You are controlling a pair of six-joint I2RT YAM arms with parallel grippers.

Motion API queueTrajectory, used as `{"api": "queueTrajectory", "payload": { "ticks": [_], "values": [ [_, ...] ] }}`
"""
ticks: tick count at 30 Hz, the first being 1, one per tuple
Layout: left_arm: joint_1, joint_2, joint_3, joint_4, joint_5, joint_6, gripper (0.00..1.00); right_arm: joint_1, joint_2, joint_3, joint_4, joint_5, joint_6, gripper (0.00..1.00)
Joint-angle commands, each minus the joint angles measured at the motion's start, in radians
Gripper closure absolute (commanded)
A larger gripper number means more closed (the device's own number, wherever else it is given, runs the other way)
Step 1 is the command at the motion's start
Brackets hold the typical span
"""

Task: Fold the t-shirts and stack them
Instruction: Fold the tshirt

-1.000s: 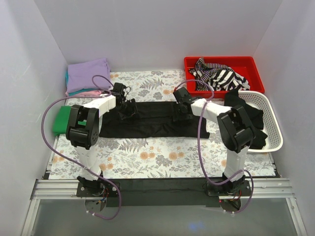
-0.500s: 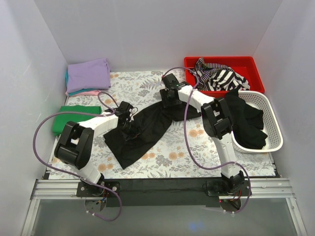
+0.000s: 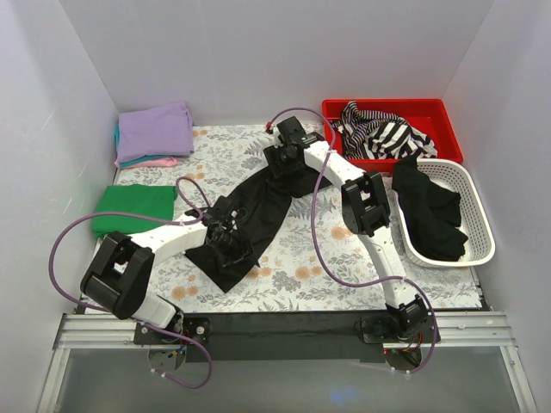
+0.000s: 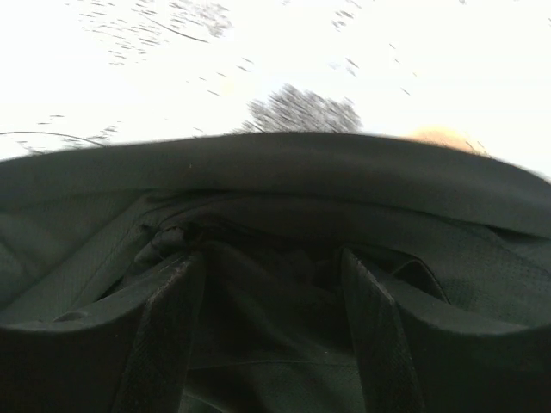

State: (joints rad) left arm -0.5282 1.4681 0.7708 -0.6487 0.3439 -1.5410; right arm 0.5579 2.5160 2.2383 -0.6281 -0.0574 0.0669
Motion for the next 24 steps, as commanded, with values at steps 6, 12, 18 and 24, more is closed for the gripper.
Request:
{"api": "queueTrajectory", "payload": {
  "ticks": [6, 12, 18, 24],
  "values": [
    [-0.085, -0.060, 0.013, 0.034, -0.054, -0.065, 0.42, 0.056, 0.087, -0.008, -0.130, -0.085, -0.134, 0.30],
    [-0.087, -0.057, 0.251, -0.046, -0.230, 0.022, 0.42, 0.057, 0.024, -0.054, -0.114, -0.081, -0.131, 0.31],
    [-0.087, 0.110, 0.321, -0.219, -0.541, 0.004, 0.41, 0.059, -0.005, -0.074, -0.090, -0.064, -0.127, 0.32],
    [-0.087, 0.153, 0.206, -0.189, -0.554, -0.060, 0.41, 0.057, -0.023, -0.074, -0.085, -0.044, -0.124, 0.32]
  ]
}}
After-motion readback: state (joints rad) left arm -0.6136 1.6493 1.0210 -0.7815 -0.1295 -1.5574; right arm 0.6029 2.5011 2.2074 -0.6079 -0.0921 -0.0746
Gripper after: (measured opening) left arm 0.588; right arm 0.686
